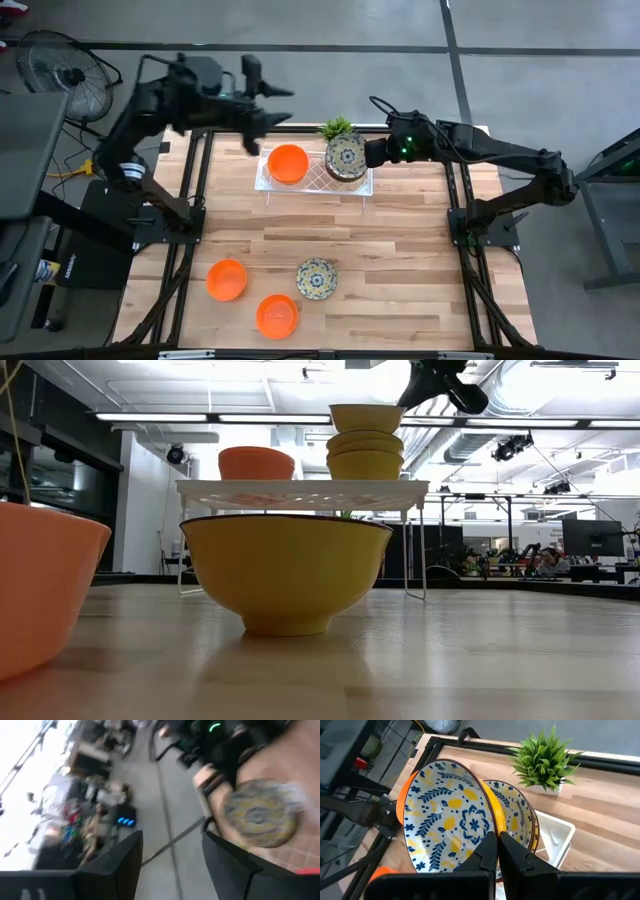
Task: Pick & Place Mini bowls
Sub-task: Stack the yellow bowl on the yellow bowl on the shelf
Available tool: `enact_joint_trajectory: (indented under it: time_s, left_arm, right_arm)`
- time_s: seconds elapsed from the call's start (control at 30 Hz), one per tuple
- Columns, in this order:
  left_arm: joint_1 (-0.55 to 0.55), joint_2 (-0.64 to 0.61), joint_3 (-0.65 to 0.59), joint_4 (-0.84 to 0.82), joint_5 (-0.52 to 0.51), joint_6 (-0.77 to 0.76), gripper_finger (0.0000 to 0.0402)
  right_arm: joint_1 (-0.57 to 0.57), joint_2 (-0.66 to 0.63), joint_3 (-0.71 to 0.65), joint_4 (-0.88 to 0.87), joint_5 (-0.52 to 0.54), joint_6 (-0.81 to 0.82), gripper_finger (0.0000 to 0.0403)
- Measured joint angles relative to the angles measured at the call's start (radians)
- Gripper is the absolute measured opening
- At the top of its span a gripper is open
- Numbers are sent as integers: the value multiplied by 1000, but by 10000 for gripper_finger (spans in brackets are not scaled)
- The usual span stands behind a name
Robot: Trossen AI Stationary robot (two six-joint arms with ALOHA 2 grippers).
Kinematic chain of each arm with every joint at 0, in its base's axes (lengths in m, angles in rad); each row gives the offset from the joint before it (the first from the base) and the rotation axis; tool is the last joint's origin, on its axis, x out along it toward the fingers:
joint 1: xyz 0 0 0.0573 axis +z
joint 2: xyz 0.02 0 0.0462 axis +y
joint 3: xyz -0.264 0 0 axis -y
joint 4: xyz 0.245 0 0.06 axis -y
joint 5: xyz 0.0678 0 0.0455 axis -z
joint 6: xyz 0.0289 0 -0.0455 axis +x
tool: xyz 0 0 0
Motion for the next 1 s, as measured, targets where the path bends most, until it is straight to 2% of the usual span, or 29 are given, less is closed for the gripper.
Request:
enact_joint_trajectory:
  time_s: [0.1, 0.3, 0.47, 0.7, 1.0]
  left_arm:
    - [-10, -26, 4, -23, 81, -33, 198]
    - [-42, -91, 2, -199, 196, -65, 198]
    - [-62, -95, 2, -311, 238, -78, 198]
    - [-89, -94, 2, -387, 308, -79, 198]
    - [-107, -82, 1, -418, 305, -76, 198]
  right_arm:
    - [-29, 0, 0, 0, -39, 12, 0]
    - [-87, 0, 0, -4, -116, 49, 0]
    - [-112, 0, 0, -16, -143, 99, 0]
    - [-115, 24, 0, -20, -151, 182, 0]
    - [-76, 84, 0, -20, -122, 262, 0]
